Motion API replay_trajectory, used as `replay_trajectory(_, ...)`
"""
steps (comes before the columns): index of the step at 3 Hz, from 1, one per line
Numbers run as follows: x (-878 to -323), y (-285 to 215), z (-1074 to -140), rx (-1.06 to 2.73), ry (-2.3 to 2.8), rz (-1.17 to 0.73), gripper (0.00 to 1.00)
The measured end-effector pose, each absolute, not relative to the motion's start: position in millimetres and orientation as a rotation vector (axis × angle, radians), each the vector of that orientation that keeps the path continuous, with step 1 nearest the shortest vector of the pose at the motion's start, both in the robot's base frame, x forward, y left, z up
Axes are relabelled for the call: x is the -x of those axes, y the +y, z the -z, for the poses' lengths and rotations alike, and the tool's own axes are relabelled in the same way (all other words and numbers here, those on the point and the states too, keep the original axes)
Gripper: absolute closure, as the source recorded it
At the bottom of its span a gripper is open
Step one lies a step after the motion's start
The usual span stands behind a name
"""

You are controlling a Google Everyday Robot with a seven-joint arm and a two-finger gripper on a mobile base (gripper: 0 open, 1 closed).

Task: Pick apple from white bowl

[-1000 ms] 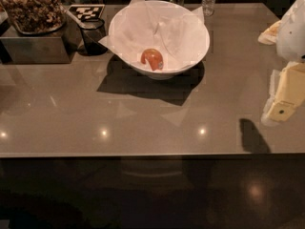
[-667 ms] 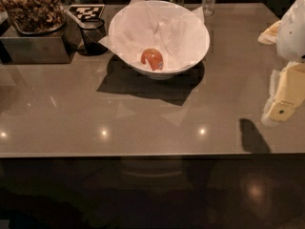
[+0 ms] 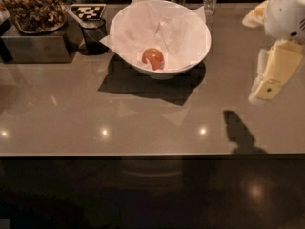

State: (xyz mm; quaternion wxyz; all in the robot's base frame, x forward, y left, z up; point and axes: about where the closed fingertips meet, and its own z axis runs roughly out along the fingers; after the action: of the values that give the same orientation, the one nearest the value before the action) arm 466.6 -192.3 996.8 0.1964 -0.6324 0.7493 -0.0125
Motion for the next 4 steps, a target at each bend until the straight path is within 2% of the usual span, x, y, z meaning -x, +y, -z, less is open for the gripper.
replay_trajectory(2, -533.0, -135.8, -1025.1, 1.893, 1.918, -0.063, 0.0)
replay_trajectory(3, -539.2, -128.8, -1033.7, 1.871, 1.892, -0.054, 0.0)
replay_trajectory(4, -545.4, -146.8, -1021.4, 1.73, 1.924, -0.131, 0.0)
